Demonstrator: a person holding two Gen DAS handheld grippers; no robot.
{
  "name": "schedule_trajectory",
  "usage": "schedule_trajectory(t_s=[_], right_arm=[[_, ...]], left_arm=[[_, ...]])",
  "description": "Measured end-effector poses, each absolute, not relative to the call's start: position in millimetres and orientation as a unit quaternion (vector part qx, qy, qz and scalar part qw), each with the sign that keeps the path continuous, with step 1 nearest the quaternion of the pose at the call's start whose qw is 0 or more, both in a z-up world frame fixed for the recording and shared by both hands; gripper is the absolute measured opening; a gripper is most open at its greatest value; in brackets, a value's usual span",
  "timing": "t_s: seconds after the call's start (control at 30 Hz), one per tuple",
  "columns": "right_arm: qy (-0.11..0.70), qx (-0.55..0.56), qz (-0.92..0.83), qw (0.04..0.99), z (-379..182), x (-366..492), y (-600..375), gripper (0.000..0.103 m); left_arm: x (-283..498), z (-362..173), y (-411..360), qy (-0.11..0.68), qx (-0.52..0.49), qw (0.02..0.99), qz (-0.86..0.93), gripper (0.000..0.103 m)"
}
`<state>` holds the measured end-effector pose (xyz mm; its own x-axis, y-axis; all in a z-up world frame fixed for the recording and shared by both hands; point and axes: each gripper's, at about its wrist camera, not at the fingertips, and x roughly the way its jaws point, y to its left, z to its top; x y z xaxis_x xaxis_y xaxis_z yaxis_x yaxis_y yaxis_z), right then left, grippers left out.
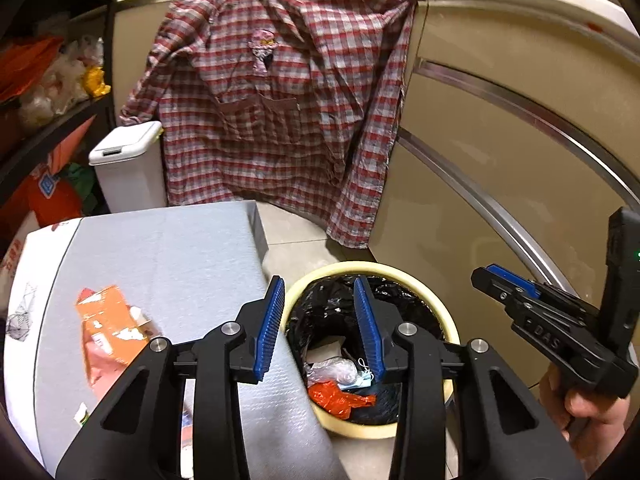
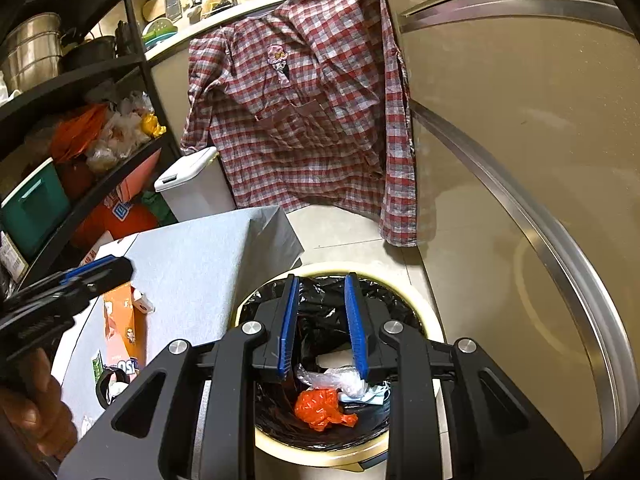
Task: Collect trash
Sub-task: 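Grasp the orange snack bag with the right gripper while the left grasps the green ointment tube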
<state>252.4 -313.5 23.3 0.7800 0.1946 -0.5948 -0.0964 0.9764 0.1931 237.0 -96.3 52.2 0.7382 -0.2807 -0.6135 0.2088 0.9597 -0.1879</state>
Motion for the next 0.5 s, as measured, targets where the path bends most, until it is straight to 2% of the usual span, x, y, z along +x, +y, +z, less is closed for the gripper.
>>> schedule_trajectory(t_s=[0.5], right_arm=[[0.316,0.046,0.104,0.942,28.8,241.5,-275.8,0.029]], left_arm=[[187.6,100.8,40.4,0.295,-0.03,0.953,-0.06,0.036]])
